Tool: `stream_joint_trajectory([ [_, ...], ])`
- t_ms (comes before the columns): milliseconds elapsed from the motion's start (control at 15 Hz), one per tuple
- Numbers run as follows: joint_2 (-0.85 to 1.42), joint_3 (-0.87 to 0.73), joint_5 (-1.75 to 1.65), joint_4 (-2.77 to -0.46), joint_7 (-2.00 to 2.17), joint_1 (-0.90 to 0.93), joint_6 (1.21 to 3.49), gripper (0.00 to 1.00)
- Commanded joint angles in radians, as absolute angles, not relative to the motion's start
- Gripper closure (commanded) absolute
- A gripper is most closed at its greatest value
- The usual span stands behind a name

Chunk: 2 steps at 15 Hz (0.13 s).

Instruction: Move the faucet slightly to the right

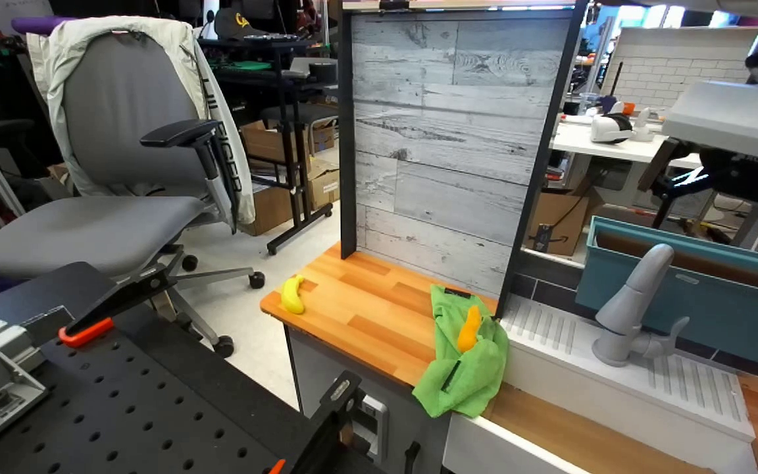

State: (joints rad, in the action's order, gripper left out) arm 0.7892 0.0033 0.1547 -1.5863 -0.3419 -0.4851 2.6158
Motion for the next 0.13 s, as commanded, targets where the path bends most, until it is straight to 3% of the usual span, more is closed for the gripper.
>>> stream_joint_trajectory([
  [0,0.79,-0.002,0.158,-1.581,-0.344,-0.483,2.612,0.0],
  [67,0.795,-0.001,0.158,-1.579,-0.344,-0.481,2.612,0.0],
])
